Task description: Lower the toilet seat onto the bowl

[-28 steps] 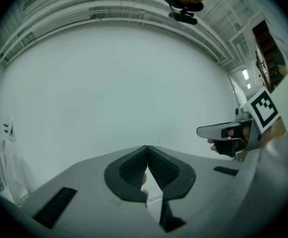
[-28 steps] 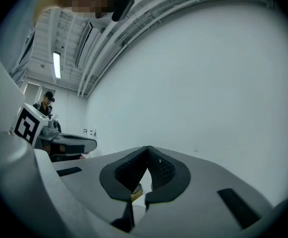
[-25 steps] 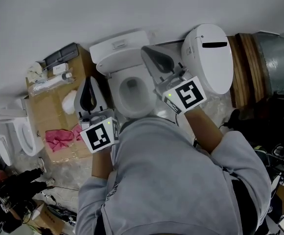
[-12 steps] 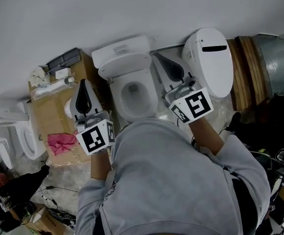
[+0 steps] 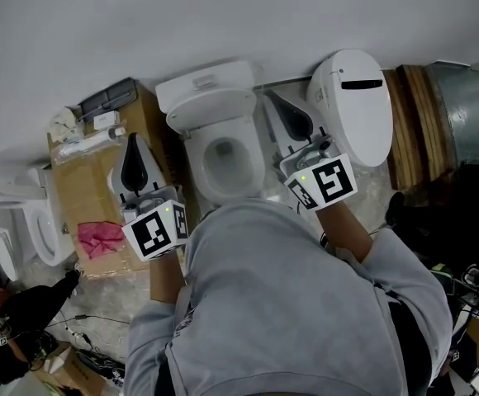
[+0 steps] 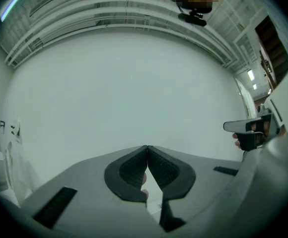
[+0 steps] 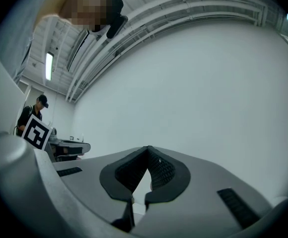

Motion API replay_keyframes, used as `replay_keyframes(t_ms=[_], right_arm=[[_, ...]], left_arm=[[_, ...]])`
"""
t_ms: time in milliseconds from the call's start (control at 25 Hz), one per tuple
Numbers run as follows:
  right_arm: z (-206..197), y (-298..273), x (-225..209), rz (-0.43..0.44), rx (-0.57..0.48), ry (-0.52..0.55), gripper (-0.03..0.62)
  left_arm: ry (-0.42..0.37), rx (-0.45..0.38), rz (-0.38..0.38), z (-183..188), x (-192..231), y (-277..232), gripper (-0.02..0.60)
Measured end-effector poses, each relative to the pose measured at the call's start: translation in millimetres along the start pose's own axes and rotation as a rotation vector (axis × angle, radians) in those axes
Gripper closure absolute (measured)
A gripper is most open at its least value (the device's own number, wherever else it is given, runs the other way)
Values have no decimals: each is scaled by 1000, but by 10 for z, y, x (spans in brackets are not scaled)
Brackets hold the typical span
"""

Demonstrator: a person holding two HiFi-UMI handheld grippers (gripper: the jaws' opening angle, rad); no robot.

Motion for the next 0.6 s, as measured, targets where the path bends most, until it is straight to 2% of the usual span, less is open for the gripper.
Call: replay_keyframes(t_ms=[600], right_arm=[[30, 150, 55, -8, -3, -6, 595]], left_arm=[[4, -5, -3, 29, -45, 160, 581]])
Point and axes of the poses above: the fingertips, and each gripper's own axes: y backward along the fingers, x to its left, z out of its top, the point moved 6 cm from there along y, backward along the fingers, and after that the axes turned 14 degrees about -y, right-handed, at the moved point
